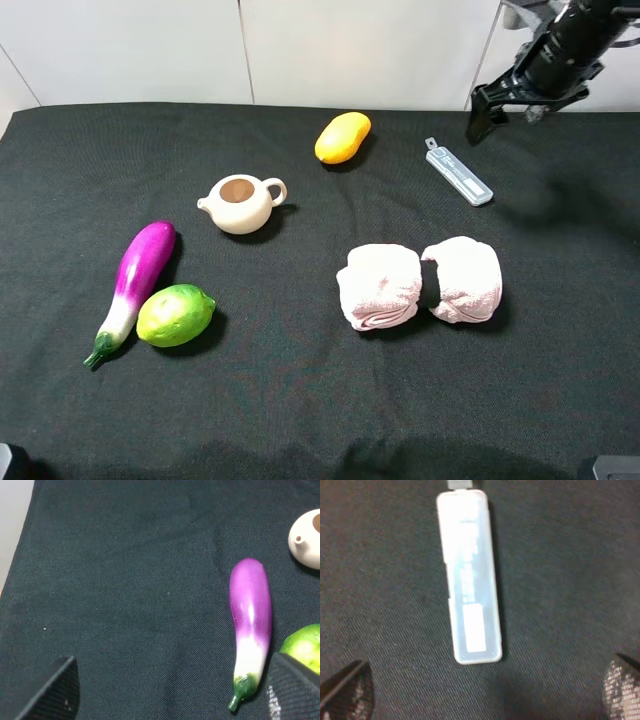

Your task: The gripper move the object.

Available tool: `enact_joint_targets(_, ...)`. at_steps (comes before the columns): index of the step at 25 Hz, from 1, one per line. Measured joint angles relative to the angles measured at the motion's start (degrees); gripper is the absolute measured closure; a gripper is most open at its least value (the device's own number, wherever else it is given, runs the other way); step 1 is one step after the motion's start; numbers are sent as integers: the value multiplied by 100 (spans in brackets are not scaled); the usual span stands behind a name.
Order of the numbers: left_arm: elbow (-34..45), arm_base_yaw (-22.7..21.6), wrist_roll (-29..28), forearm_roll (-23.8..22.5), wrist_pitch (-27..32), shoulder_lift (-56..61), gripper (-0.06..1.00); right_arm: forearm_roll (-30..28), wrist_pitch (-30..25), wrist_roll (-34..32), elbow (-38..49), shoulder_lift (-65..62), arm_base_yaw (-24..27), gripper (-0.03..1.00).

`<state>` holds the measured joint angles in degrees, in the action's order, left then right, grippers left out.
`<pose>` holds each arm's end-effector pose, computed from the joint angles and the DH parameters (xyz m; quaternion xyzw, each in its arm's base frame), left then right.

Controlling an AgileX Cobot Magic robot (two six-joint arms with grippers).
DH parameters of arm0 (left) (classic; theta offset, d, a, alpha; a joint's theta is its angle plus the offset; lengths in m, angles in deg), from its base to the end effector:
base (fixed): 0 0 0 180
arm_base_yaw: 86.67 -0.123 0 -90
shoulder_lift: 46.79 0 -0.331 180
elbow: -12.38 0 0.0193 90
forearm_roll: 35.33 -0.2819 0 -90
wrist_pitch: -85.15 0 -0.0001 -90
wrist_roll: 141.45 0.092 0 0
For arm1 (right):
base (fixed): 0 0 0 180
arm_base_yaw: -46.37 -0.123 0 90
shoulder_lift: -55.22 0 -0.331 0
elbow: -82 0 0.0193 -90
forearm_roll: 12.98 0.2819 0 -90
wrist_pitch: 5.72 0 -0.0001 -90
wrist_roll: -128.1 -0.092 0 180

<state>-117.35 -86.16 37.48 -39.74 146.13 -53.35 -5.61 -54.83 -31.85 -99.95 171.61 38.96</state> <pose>-0.0222 0.0064 0.2884 -0.0056 0.8557 0.0313 0.5166 0.4331 0.0653 0.2327 -0.2007 0.9677 0.0381 0.1479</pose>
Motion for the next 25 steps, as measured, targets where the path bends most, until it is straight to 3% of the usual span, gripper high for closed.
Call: enact_joint_targets(25,0,0,0,0,0,2,15,41,575,394,-160,978,-202,27)
